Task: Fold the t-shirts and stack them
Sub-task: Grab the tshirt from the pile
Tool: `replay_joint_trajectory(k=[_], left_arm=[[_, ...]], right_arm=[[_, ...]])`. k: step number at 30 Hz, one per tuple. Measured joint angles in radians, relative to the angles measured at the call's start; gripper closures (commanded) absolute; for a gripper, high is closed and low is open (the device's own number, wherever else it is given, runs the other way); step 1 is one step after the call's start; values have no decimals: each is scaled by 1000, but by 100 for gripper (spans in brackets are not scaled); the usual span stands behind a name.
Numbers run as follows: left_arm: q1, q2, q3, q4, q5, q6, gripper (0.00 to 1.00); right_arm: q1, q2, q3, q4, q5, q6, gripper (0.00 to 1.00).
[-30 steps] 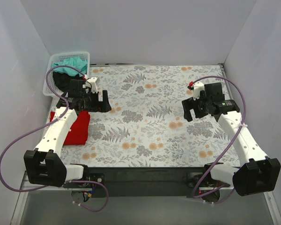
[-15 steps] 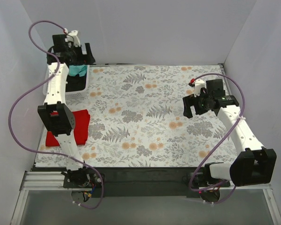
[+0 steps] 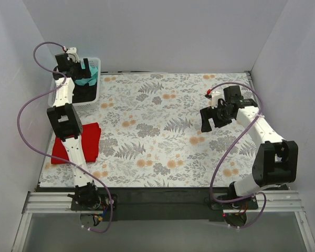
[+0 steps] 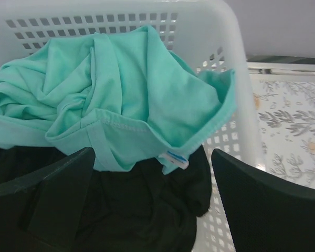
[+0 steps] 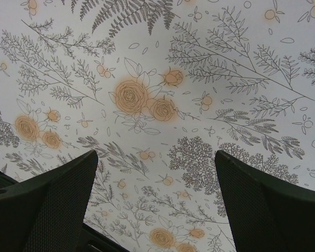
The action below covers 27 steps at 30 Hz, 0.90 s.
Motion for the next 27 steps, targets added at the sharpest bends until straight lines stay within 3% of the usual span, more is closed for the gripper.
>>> replay_joint_trajectory(k=[8, 10, 15, 16, 18, 19, 21, 27], left_arm=[[-1, 146, 5, 182, -19, 25, 6], [-2, 175, 15, 220, -28, 27, 12], [-3, 205, 7, 317, -43, 31, 38], [-3, 205, 6, 344, -42, 32, 57], [-3, 205, 9, 378, -37, 34, 76], [-3, 205, 14, 387, -35, 31, 94], [-3, 205, 35, 395, -33, 31, 100], [-6, 135, 29, 406, 17, 16, 100]], right_arm=[[0, 55, 23, -20, -16, -13, 2], [0, 68, 26, -21, -17, -14, 2], [0, 95, 26, -31, -16, -15, 2], [0, 97, 26, -33, -16, -15, 2], [0, 100, 26, -34, -17, -17, 2], [0, 100, 26, -35, -18, -17, 2], [0, 103, 27, -37, -21, -17, 2], [0, 107, 47, -38, -27, -17, 2]])
